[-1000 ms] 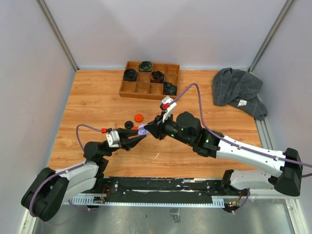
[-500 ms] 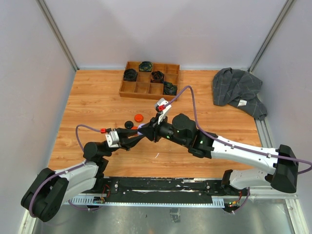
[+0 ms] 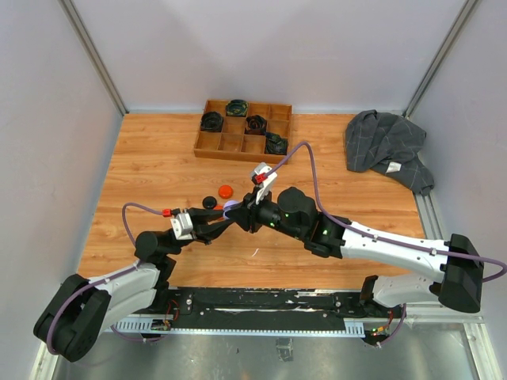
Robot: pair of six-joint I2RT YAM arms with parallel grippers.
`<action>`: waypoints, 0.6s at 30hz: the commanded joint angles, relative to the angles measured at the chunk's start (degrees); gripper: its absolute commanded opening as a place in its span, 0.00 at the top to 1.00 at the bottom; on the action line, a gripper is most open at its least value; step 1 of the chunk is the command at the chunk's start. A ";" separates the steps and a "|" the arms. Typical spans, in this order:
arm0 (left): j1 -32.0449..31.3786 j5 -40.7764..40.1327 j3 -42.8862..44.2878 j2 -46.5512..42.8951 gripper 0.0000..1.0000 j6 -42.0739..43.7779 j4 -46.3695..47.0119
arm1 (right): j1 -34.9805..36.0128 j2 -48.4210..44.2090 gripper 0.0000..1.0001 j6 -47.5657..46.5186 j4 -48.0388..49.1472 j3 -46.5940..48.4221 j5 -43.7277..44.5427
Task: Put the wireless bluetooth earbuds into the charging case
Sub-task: Place the earbud in the charging case.
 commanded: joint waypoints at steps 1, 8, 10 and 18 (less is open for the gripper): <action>-0.44 -1.14 -3.23 -0.76 1.00 0.61 2.35 | 0.78 -0.90 0.81 -0.24 0.59 -1.00 2.06; -0.48 -1.30 -3.22 -0.71 1.00 0.61 2.23 | 0.78 -0.03 0.73 0.27 0.58 -0.68 1.07; -0.43 -1.43 -3.22 -0.80 1.00 0.61 2.23 | 0.78 -0.33 0.68 -0.06 0.38 -0.60 1.30; -0.51 -1.95 -2.91 -0.80 1.00 0.61 1.24 | 0.78 -3.13 0.52 -3.49 -2.91 0.76 2.41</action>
